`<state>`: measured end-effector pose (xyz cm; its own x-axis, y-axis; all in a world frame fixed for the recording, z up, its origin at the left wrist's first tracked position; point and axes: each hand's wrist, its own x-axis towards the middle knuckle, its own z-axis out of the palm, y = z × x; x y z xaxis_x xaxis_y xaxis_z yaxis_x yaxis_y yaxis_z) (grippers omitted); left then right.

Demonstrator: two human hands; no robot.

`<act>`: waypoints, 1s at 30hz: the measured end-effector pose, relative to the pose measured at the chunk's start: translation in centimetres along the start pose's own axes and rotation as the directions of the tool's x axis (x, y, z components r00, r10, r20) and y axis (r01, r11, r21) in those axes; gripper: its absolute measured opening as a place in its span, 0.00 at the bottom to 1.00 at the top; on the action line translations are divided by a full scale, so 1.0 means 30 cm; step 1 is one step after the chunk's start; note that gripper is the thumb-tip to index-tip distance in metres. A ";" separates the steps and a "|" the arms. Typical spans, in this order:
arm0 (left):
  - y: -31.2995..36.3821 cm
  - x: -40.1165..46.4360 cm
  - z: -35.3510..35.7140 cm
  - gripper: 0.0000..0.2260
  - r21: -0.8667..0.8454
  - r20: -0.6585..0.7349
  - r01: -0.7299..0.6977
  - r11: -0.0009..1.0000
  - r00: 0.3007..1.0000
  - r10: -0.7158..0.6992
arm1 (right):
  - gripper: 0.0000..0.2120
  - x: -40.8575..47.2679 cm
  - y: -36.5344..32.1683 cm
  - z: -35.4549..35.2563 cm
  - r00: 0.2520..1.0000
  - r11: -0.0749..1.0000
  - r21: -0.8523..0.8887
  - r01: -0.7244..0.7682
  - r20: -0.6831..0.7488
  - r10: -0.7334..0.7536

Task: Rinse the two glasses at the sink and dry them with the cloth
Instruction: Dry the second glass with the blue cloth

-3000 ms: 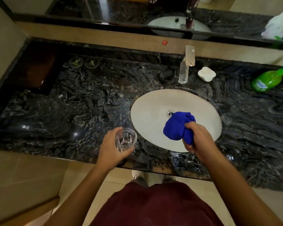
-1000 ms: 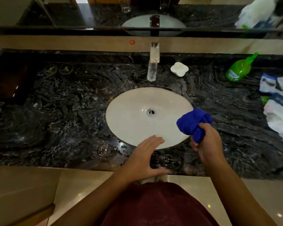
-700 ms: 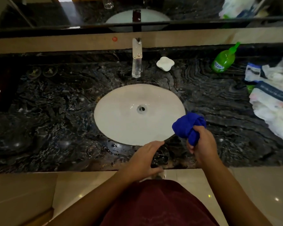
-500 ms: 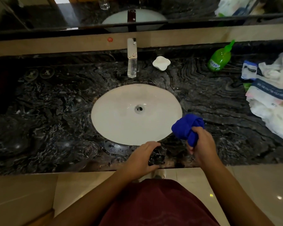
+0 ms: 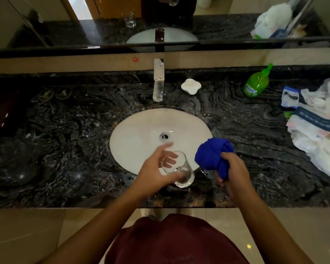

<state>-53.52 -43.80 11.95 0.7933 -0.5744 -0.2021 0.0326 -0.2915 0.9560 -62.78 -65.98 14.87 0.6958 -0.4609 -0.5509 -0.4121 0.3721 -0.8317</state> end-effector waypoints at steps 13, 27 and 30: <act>0.411 0.096 -0.062 0.41 -0.744 -0.162 0.026 0.668 0.962 -0.218 | 0.21 -0.179 -0.196 0.255 0.683 0.556 -0.403 0.727 0.350 -0.641; 0.493 0.111 -0.033 0.34 -0.716 -0.115 -0.028 0.698 0.990 -0.079 | 0.09 -0.160 -0.395 0.359 0.750 0.750 0.025 0.661 -0.021 -0.661; 0.511 0.108 -0.035 0.35 -0.696 -0.120 -0.060 0.716 0.992 -0.034 | 0.14 -0.163 -0.369 0.364 0.674 0.675 0.011 0.737 0.047 -0.737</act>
<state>-49.80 -49.32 26.16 0.8588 -0.4685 -0.2074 0.3991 0.3580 0.8441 -55.20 -59.04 27.52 0.8005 -0.5471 0.2447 0.2410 -0.0800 -0.9672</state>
